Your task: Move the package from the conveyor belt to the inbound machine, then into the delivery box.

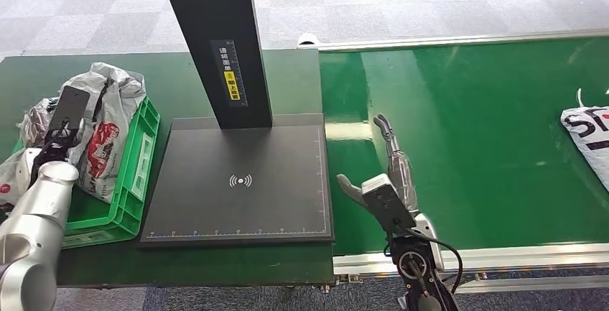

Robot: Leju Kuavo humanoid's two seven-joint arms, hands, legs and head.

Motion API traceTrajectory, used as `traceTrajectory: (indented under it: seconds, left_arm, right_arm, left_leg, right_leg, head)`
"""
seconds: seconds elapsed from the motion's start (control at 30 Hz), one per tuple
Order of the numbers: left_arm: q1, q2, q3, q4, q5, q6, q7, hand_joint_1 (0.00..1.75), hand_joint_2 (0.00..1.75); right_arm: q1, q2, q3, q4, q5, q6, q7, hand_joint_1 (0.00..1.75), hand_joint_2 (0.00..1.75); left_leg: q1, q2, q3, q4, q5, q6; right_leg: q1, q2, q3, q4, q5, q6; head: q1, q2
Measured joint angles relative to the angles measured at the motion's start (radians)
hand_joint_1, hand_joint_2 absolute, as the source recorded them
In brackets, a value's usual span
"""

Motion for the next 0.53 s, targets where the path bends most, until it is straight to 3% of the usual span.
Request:
traceTrajectory:
  seconds: [0.1, 0.13, 0.27, 0.4, 0.53]
  left_arm:
    - [0.001, -0.024, 0.084, -0.021, 0.210, -0.138, -0.108, 0.00, 1.31]
    - [0.001, -0.031, 0.104, -0.031, 0.269, -0.175, -0.127, 0.00, 1.75]
    - [0.002, -0.055, 0.136, -0.080, 0.442, -0.237, -0.171, 0.00, 1.75]
    - [0.050, -0.084, 0.121, -0.222, 0.533, -0.182, -0.256, 0.00, 1.75]
    - [0.182, -0.125, 0.049, -0.462, 0.463, -0.033, -0.317, 0.00, 1.75]
  right_arm:
    - [-0.003, -0.001, 0.002, 0.006, -0.007, 0.000, -0.003, 0.00, 1.75]
    - [-0.005, -0.002, 0.002, 0.008, -0.009, 0.000, -0.003, 0.00, 1.75]
    - [-0.011, -0.002, 0.004, 0.016, -0.011, 0.000, -0.004, 0.00, 1.75]
    - [-0.016, -0.002, 0.004, 0.020, -0.012, -0.001, 0.002, 0.00, 1.75]
    - [-0.019, -0.002, 0.003, 0.026, -0.013, -0.006, 0.007, 0.00, 1.75]
  left_leg:
    - [0.000, 0.000, 0.000, 0.000, 0.000, 0.000]
    - [0.000, 0.000, 0.000, 0.000, 0.000, 0.000]
    - [0.000, 0.000, 0.000, 0.000, 0.000, 0.000]
    - [0.000, 0.001, 0.000, 0.000, 0.000, 0.000]
    - [0.000, 0.000, 0.000, 0.000, -0.001, 0.000]
  right_leg:
    - [0.000, 0.000, 0.000, 0.000, 0.000, 0.000]
    - [0.000, 0.000, 0.000, 0.000, 0.000, 0.000]
    - [0.000, 0.000, 0.000, 0.000, 0.000, 0.000]
    - [0.000, 0.000, 0.000, 0.000, 0.000, 0.000]
    - [0.000, 0.000, 0.000, 0.000, -0.001, 0.001]
  head:
    - [0.000, 0.000]
    - [0.000, 0.000]
    - [0.000, 0.000]
    - [0.000, 0.000]
    - [0.000, 0.000]
